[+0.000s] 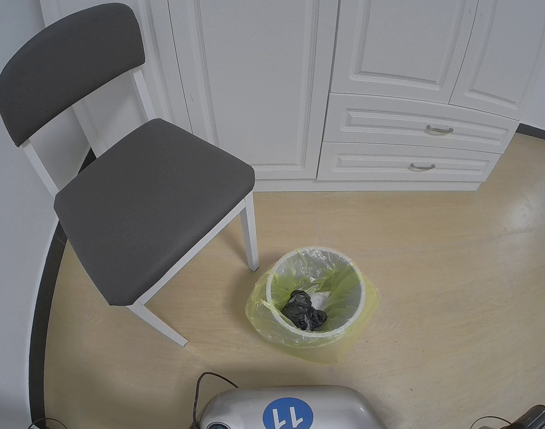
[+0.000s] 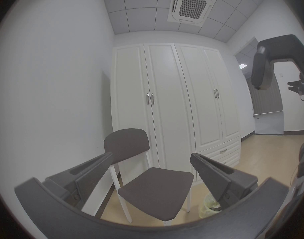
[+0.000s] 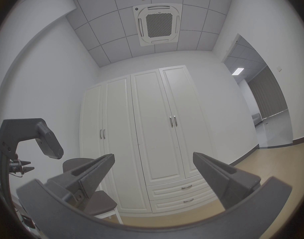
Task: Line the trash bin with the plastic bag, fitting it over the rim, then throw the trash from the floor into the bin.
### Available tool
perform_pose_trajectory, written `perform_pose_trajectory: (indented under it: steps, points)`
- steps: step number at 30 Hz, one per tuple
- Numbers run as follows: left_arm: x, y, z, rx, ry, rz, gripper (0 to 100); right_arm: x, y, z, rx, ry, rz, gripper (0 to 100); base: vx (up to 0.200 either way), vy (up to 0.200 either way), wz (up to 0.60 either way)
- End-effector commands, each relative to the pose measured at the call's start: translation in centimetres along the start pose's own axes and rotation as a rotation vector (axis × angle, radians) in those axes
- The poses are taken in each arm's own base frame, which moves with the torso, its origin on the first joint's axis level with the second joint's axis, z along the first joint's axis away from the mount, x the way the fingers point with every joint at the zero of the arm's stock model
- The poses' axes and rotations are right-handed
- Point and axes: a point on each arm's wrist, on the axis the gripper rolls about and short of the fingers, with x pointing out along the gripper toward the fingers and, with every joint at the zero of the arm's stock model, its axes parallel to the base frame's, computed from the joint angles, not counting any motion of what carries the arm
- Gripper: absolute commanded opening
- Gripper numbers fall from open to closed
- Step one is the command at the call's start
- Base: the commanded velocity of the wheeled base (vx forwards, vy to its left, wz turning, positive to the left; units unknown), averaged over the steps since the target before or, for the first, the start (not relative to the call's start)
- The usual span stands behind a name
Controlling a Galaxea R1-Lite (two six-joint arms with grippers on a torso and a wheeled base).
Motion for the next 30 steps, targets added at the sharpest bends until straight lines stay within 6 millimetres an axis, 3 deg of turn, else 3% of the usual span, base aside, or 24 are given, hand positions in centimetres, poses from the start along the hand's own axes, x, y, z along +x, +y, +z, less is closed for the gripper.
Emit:
perform_pose_trajectory:
  steps: [1, 14, 24, 30]
  points:
    - [-0.9, -0.3, -1.8, -0.001, 0.014, 0.000, 100, -0.2, -0.1, -0.5, 0.001, 0.007, -0.003, 100, 0.000, 0.000, 0.00]
    - [-1.7, -1.2, -7.4, -0.004, 0.138, 0.024, 100, 0.2, -0.4, -2.3, -0.007, 0.062, -0.026, 100, 0.000, 0.000, 0.00]
    - [-1.7, -1.4, -9.9, -0.004, 0.123, 0.054, 100, 0.3, -0.7, -2.9, -0.024, 0.062, -0.122, 100, 0.000, 0.000, 0.00]
    - [-1.9, -1.4, -10.8, -0.078, 0.212, 0.082, 100, 0.8, -1.3, -5.2, -0.084, 0.064, -0.168, 100, 0.000, 0.000, 0.00]
